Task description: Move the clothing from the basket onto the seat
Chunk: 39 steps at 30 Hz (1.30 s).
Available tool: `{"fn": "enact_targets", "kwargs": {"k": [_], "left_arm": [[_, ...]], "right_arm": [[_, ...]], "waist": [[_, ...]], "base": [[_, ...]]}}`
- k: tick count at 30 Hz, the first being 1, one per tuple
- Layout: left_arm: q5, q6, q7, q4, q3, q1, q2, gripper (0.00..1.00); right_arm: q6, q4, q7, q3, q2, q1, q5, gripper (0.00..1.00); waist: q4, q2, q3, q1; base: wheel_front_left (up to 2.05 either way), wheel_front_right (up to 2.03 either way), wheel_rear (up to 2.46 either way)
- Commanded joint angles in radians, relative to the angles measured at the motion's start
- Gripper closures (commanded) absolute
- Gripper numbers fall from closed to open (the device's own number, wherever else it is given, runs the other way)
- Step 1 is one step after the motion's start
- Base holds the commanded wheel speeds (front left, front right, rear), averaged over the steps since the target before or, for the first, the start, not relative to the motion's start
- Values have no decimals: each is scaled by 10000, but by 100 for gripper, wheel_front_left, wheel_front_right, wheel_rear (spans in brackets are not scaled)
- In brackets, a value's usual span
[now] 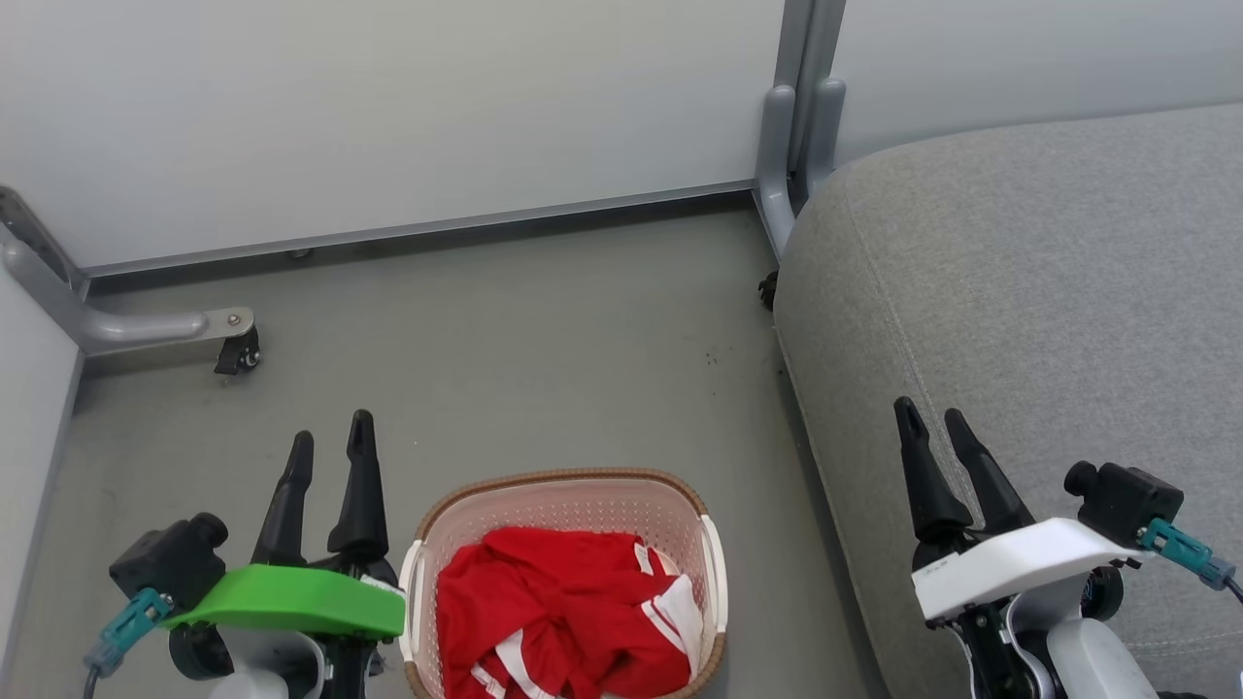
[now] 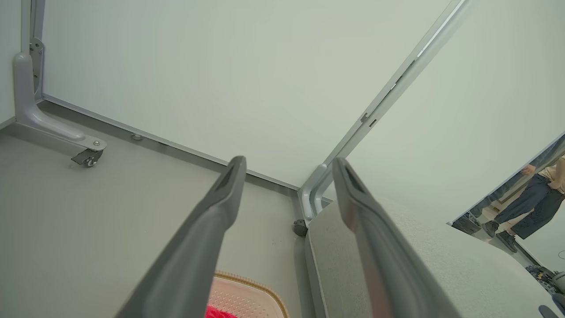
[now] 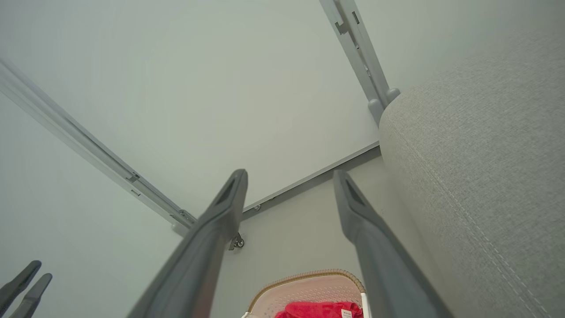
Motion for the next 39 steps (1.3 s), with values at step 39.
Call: {"fn": "enact_targets", "kwargs": {"k": [39], "left_arm": [[3634, 449, -1006, -287, -554, 92, 90, 0]], "right_arm": [[6, -653, -1014, 329, 75, 178, -4555, 0]], "waist": [[46, -1, 160, 0]], "base": [[0, 0, 0]]}}
